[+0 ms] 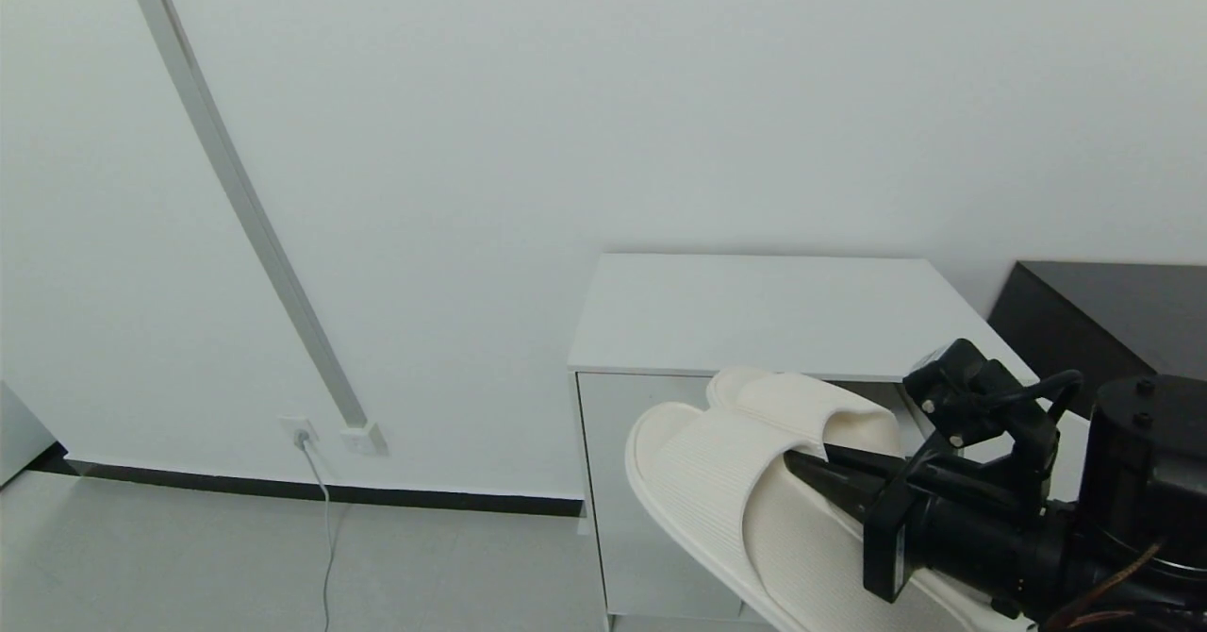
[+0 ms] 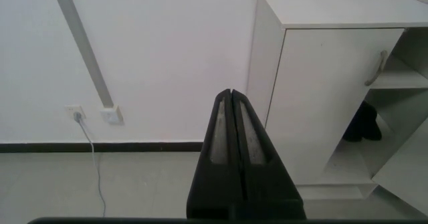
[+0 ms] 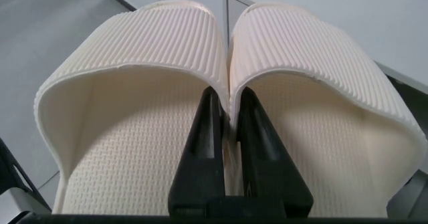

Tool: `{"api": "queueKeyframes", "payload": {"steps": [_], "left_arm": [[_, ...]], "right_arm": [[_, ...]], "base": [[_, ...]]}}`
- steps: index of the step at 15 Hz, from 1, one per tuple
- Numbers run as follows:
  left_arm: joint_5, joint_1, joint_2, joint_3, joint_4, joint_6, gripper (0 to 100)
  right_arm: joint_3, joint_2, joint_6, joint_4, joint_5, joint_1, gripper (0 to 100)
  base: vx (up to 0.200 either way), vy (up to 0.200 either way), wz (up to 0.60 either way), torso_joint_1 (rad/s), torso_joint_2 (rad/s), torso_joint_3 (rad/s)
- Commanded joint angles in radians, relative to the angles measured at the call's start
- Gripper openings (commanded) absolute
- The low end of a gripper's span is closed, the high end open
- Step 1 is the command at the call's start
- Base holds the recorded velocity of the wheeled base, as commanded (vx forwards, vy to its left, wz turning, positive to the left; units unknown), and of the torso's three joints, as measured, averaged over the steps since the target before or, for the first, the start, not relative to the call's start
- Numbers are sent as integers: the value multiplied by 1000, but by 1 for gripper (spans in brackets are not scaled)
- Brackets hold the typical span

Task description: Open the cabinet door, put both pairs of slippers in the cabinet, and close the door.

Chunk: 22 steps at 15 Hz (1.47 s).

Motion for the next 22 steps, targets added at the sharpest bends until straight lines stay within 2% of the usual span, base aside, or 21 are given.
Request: {"api": "queueKeyframes", "payload": {"steps": [1, 15, 22], "left_arm": [[0, 0, 0, 0, 0, 0, 0], [0, 0, 0, 0, 0, 0, 0], [0, 0, 0, 0, 0, 0, 0]], "right_arm": [[0, 17, -2, -2, -1, 1, 0], [39, 14, -64, -6, 1, -1, 0], [48, 10, -66, -6, 4, 1, 0]], "base": [[0, -200, 0, 12, 7, 7], [0, -200, 0, 2, 2, 3], [0, 0, 0, 0, 0, 0]]}}
